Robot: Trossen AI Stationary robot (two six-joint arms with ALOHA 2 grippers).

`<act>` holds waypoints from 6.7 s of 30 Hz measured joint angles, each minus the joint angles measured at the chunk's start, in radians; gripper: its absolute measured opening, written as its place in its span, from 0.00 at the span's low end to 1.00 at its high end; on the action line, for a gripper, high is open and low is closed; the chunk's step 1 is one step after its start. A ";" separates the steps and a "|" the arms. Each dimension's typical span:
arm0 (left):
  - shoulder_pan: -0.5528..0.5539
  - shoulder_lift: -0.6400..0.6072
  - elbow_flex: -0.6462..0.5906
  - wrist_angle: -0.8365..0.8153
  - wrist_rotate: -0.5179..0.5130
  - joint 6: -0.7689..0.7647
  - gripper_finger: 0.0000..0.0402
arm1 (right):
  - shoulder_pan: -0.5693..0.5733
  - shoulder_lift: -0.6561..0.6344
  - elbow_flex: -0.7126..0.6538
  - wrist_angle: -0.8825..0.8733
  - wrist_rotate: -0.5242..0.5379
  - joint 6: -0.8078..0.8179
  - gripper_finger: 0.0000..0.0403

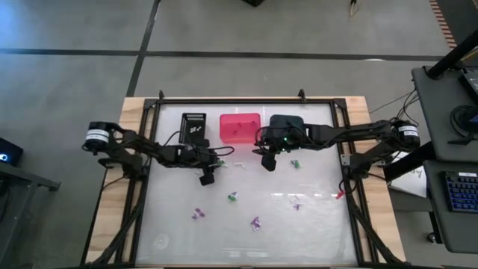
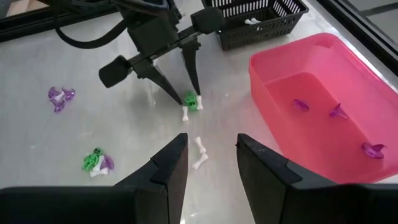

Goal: Sort Halloween decoration
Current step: Put the green skeleton toy into the blue bin, then put the white bone toy into the black bin

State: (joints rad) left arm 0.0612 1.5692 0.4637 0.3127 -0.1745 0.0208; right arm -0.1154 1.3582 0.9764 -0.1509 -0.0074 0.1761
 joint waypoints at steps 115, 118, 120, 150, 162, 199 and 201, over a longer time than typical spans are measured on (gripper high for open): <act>-0.003 -0.228 -0.001 0.202 0.027 -0.127 0.38 | -0.264 0.135 0.095 -0.423 0.176 0.301 0.03; -0.003 -0.232 -0.001 0.201 0.027 -0.125 0.38 | -0.297 0.135 0.086 -0.441 0.180 0.342 0.03; -0.003 -0.237 -0.001 0.192 0.027 -0.124 0.38 | -0.309 0.135 0.077 -0.443 0.195 0.348 0.05; -0.049 -0.313 0.171 -0.854 0.142 -0.094 0.38 | -0.312 0.135 0.069 -0.441 0.243 0.336 0.40; -0.050 -0.241 0.164 -0.848 0.140 -0.110 0.38 | -0.301 0.135 0.069 -0.439 0.243 0.336 0.40; 0.014 -0.416 0.334 -0.912 -0.019 0.135 0.00 | -0.283 0.136 0.066 -0.436 0.240 0.329 0.37; 0.065 -0.446 0.347 -0.913 -0.037 0.172 0.00 | -0.276 0.136 0.066 -0.436 0.240 0.329 0.38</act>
State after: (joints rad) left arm 0.1265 1.1235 0.8110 -0.6005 -0.2117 0.1932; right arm -0.3918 1.4940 1.0424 -0.5866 0.2329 0.5053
